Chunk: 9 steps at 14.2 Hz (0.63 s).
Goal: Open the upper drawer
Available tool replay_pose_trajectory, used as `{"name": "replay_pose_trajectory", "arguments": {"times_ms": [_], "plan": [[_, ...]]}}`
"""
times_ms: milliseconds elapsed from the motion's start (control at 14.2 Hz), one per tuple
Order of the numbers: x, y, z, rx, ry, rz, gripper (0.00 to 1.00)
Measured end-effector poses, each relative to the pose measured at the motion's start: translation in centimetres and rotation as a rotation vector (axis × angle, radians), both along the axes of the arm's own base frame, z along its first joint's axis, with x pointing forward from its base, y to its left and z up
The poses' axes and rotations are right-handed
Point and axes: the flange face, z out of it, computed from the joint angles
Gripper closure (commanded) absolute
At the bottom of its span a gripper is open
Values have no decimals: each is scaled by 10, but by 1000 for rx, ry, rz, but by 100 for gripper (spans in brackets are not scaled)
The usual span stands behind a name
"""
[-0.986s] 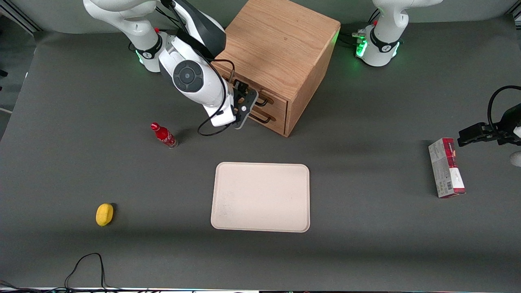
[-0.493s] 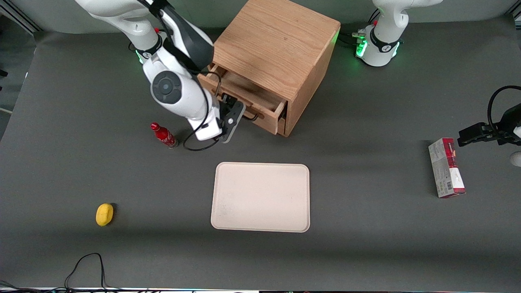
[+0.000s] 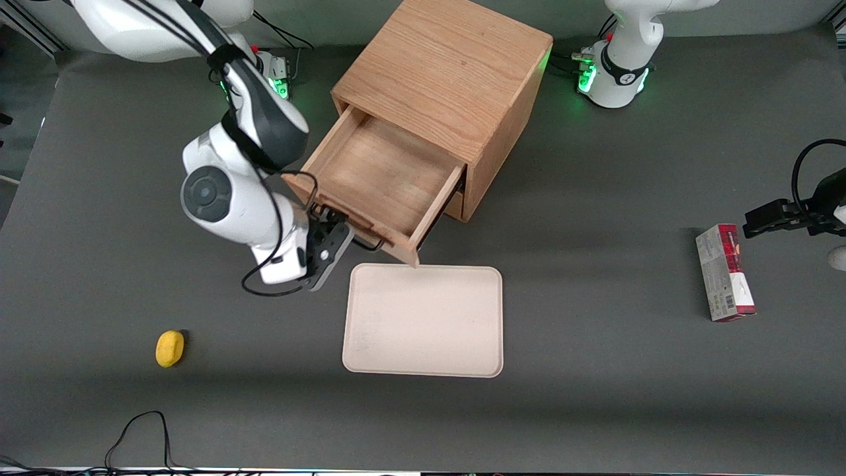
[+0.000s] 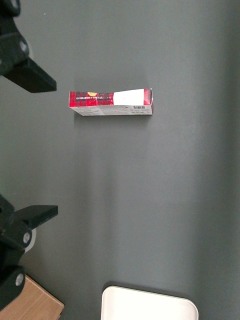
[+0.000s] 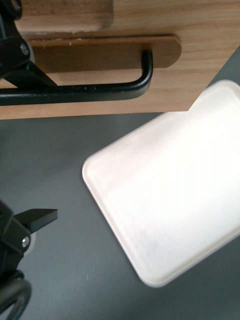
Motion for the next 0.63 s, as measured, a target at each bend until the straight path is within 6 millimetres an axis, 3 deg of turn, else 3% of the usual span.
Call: {"name": "replay_pose_trajectory", "arguments": {"times_ms": [211,352,634], "plan": [[22,-22,0,1,-21,-22,0],[26,-24,9,1,-39,-26,0],[33,-31,57,-32,-87,-24,0]]}}
